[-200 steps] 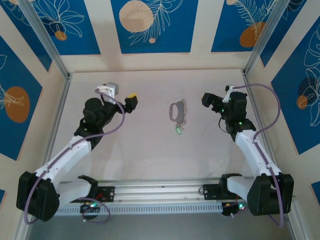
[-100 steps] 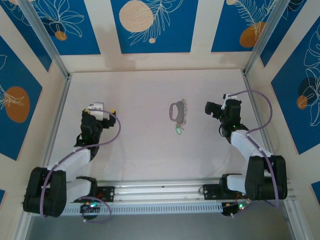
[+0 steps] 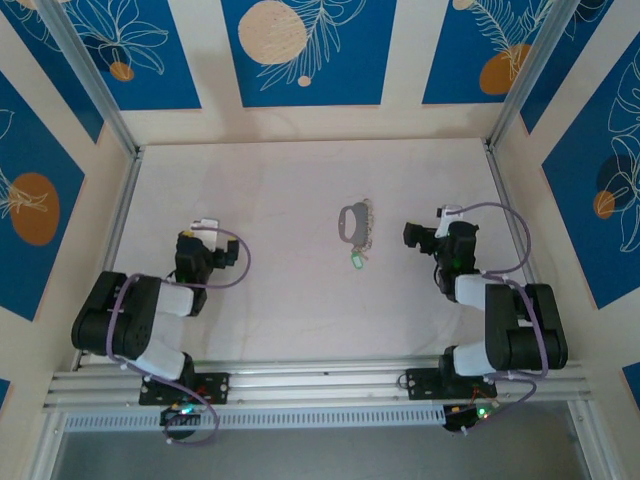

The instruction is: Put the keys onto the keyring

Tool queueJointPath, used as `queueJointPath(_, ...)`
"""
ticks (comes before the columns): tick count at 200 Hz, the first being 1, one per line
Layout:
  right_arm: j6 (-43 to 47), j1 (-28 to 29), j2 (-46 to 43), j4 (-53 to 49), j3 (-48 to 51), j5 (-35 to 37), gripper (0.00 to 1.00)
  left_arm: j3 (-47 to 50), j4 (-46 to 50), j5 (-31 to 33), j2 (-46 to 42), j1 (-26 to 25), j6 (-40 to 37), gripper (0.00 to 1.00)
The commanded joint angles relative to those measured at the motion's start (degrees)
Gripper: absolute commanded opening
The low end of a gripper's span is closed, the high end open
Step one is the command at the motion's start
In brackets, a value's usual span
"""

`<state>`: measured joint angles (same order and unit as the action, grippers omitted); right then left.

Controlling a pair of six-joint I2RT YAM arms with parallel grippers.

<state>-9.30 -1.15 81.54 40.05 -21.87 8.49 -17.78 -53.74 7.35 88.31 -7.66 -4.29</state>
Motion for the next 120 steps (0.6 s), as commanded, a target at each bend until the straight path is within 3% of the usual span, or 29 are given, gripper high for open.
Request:
queueJointPath(1,3.0,0.2,5.8,15.6,2.6,-6.0,0.99,-0.9,-5.1,-3.3,1.0,1.1,-1.3,1.00)
queueJointPath(30,3.3,-0.4,5.7,5.4,-2.2,-8.2,0.99,-1.8,-3.2,-4.4,0.9,1.6,-1.0,1.00)
queueJointPath(75,3.2,-0.4,6.0,5.8,-2.2,-8.2,0.99,-5.0,2.9,-6.8,1.2,4.1,1.5,1.00)
queueJointPath(120,4.0,0.8,5.7,5.9,-2.1,-6.1,0.99,-4.7,2.4,-6.8,1.0,4.2,1.5,1.00)
